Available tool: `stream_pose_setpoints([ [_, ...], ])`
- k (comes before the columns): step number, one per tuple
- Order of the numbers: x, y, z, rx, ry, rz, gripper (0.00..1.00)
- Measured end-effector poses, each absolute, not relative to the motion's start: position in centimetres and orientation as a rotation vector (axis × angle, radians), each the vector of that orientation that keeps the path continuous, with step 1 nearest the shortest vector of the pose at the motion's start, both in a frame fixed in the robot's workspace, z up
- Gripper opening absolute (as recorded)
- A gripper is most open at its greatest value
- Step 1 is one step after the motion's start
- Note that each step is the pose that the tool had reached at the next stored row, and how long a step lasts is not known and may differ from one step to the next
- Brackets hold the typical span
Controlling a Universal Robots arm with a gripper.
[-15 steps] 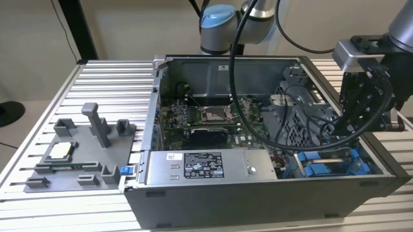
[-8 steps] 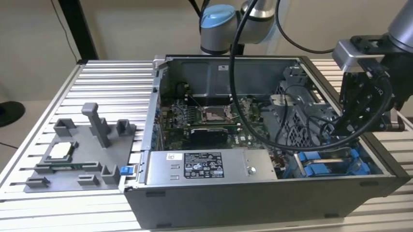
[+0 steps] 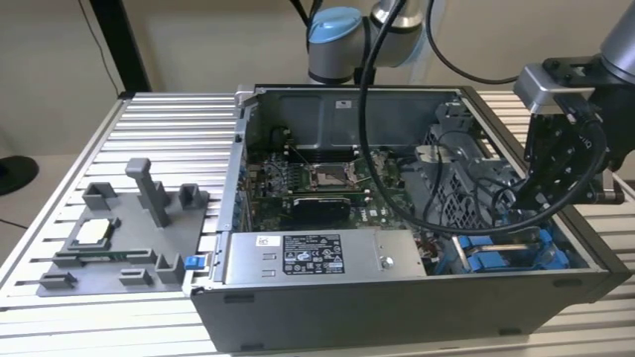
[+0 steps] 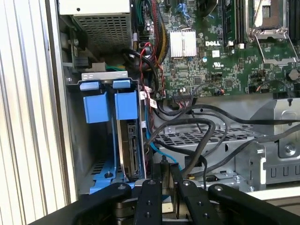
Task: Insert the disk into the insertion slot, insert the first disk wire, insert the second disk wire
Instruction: 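Insert the first disk wire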
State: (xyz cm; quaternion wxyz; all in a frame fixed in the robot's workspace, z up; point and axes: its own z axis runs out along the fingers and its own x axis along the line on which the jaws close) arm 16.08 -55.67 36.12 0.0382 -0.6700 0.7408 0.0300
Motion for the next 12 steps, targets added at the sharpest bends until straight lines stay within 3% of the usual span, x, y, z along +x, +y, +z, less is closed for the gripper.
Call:
stream_pose_setpoints([
  [12, 15.0, -57.7, 35.9, -2.051, 2.274, 0.089, 0.0],
])
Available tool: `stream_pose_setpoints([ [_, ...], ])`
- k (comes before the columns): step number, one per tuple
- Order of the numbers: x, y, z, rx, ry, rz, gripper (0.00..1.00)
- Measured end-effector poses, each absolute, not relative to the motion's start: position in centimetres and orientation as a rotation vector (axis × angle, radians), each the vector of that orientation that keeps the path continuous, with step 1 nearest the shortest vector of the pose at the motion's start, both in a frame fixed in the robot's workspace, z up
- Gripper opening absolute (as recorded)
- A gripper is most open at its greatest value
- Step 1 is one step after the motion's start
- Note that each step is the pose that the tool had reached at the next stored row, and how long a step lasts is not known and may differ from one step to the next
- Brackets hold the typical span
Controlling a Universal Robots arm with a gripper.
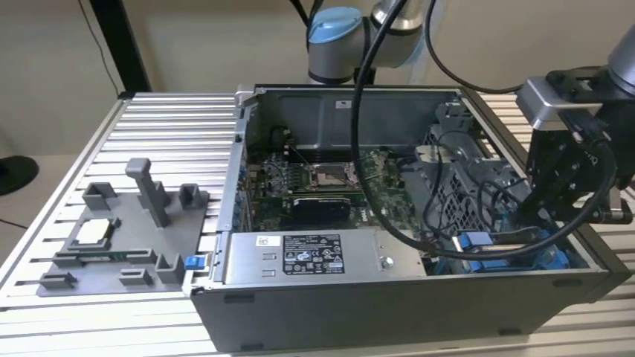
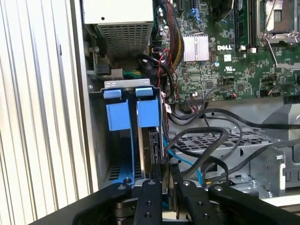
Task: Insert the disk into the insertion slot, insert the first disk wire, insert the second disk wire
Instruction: 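Insert the first disk wire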
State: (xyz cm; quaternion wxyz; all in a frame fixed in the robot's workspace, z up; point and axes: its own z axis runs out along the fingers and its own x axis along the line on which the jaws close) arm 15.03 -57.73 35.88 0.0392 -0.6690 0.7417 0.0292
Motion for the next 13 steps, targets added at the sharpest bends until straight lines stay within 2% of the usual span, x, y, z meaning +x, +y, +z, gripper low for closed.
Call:
stream_pose_setpoints([
  [13, 15.29, -58.15, 34.97, -2.052, 2.262, 0.077, 0.0],
])
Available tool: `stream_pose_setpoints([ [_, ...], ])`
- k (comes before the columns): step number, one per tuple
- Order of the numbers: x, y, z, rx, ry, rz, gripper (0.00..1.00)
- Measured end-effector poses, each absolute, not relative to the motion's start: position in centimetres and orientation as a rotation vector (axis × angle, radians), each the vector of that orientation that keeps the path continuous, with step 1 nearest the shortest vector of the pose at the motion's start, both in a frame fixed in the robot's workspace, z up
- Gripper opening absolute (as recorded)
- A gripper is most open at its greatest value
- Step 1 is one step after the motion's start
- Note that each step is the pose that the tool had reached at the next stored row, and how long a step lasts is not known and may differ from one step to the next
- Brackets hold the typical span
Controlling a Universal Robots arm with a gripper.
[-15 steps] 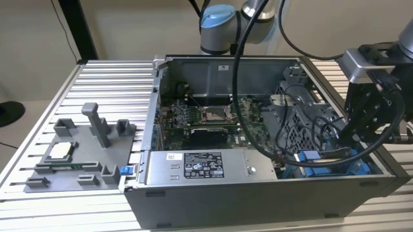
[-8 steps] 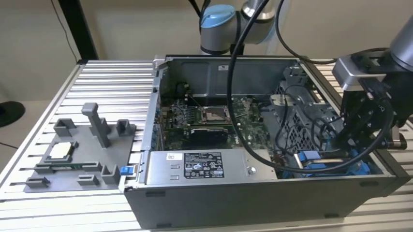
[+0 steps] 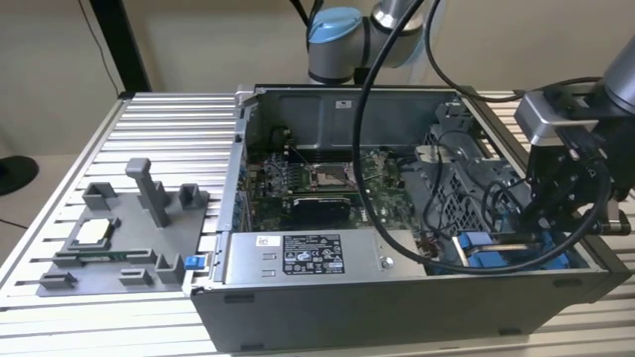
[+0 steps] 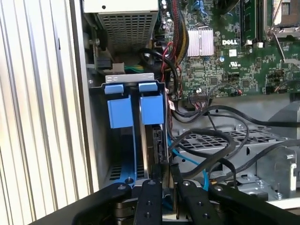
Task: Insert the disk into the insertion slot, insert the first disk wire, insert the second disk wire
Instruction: 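Insert the first disk wire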
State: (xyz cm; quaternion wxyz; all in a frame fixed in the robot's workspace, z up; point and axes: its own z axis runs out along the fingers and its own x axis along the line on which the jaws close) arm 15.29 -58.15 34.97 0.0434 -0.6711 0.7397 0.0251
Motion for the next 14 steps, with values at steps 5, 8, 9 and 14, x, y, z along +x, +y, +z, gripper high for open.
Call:
stream_pose_setpoints([
  [5, 15.36, -58.22, 34.87, -2.103, 2.223, 0.071, 0.0],
  [8, 15.37, -58.21, 34.78, -2.141, 2.188, 0.062, 0.0],
  [9, 15.38, -58.21, 34.75, -2.147, 2.181, 0.056, 0.0],
  [14, 15.38, -57.97, 34.59, -2.154, 2.172, 0.031, 0.0],
])
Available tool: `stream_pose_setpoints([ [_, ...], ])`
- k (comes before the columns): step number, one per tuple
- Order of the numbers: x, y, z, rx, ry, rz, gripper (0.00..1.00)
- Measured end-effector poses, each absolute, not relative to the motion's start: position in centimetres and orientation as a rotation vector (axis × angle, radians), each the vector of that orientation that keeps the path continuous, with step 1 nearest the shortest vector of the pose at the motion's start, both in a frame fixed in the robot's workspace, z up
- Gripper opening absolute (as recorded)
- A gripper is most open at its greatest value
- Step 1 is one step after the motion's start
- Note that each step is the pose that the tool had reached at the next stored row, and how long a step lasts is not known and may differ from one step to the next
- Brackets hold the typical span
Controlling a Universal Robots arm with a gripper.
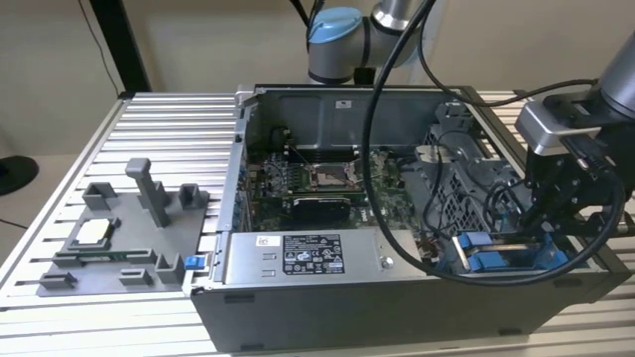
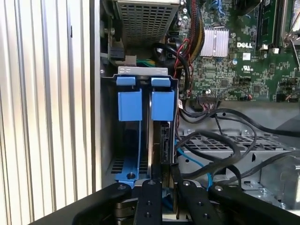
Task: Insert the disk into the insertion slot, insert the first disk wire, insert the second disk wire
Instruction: 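Insert the first disk wire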
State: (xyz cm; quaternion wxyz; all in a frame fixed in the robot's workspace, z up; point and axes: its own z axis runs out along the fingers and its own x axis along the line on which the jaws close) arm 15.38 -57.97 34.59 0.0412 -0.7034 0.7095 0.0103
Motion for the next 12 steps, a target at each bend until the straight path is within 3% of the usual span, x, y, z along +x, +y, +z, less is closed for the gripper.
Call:
stream_pose_setpoints([
  [12, 15.16, -57.7, 34.32, -2.155, 2.173, 0.023, 0.0],
])
